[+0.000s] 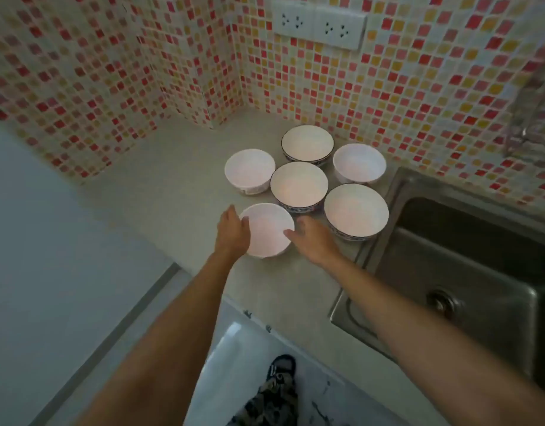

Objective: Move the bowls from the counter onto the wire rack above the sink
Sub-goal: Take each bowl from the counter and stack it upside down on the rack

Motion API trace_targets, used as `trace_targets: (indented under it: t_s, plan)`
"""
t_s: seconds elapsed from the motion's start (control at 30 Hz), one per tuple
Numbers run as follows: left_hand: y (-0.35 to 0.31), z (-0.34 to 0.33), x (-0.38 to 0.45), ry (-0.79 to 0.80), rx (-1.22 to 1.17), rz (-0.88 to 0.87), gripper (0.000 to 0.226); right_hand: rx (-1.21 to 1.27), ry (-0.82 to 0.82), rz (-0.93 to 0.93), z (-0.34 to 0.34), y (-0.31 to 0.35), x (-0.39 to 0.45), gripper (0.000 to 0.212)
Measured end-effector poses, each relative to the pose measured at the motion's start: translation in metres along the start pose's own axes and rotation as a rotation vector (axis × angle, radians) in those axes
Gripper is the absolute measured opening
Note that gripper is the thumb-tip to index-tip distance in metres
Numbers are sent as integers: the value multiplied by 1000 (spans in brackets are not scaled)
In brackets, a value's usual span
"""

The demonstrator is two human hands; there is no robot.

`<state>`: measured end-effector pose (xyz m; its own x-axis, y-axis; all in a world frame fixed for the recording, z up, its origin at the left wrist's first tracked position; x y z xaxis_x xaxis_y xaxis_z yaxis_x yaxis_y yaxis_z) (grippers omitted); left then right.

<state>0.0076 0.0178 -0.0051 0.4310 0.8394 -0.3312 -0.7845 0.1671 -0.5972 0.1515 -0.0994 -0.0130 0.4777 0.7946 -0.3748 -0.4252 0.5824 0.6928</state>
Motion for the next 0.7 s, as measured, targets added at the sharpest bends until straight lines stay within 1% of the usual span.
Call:
trace_targets:
  t_s: [0.07, 0.17, 0.3, 0.43, 0.53, 0.7]
  plan:
    - [9, -1, 8, 17, -71, 61, 51, 54, 6, -55, -11, 3, 10, 42]
    - [21, -7, 11, 48, -95, 46, 41, 129, 1, -132, -25, 7, 17, 38]
    - [25, -9, 13, 35, -133, 30, 35, 208, 3, -191, -31, 4, 21, 36]
    - [24, -8, 14, 18, -96, -26, 34, 275, -26, -195, -31, -1, 14, 37]
    - [18, -10, 9, 23, -71, -89, 34, 356, -57, -194, -28, -9, 2, 41]
    - [-2, -27, -17, 63, -64, -184, 35, 533, -101, -268, -16, -40, -35, 40]
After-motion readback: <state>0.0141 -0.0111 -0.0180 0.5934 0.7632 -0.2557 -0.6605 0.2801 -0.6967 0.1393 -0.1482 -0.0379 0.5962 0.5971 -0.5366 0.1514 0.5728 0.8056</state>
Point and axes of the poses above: each hand's wrist, its own x-axis towards the middle knuckle, its own z-axis out of the back of the hand, y = z × x, the point moved 2 cm from there along x, towards the middle knuckle, and after that the axes turned 6 degrees about y, right-handed, at the moved point
